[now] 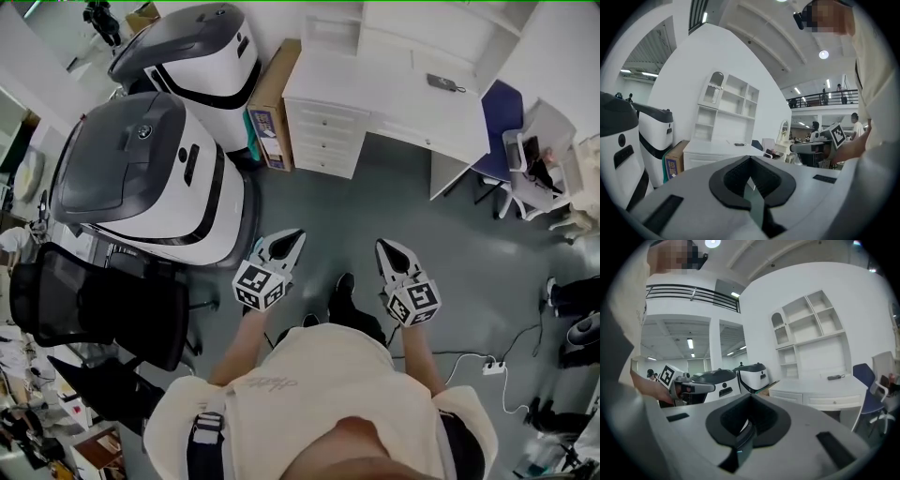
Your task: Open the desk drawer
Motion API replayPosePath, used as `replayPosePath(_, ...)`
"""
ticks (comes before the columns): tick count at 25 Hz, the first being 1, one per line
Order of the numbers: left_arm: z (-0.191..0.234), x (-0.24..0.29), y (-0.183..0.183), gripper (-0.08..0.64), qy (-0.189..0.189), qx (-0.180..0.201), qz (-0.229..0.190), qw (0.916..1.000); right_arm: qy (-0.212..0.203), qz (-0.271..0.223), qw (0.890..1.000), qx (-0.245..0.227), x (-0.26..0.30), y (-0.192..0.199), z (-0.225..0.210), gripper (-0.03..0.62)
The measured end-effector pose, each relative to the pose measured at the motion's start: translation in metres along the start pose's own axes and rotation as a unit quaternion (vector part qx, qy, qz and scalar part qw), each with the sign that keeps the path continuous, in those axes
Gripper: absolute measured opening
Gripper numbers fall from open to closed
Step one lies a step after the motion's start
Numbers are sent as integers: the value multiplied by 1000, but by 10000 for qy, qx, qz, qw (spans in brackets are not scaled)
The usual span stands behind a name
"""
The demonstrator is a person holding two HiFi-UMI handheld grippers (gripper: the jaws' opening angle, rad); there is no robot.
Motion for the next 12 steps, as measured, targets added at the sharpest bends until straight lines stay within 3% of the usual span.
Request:
replayPosePath(6, 35, 68, -35, 0, -107, 108, 28, 9999, -191, -123, 9987, -451, 50, -12, -52, -3)
replayPosePath(9, 45, 103, -46, 0, -46, 101, 7, 9999, -362, -173, 9984, -403, 70, -22, -79, -3)
replayPosePath(12, 57, 125, -51, 0, -151, -170, -150, 9996, -476, -206, 9984, -207, 87, -27, -102, -3)
Point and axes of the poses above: the fingertips, and each gripper's own axes: x forward along the fingers, z to its left, y out of its underside, the point moved 8 cm from there along -x, backward along the fingers, and after that the axes turned 11 degrees about y, right-handed, at the moved point
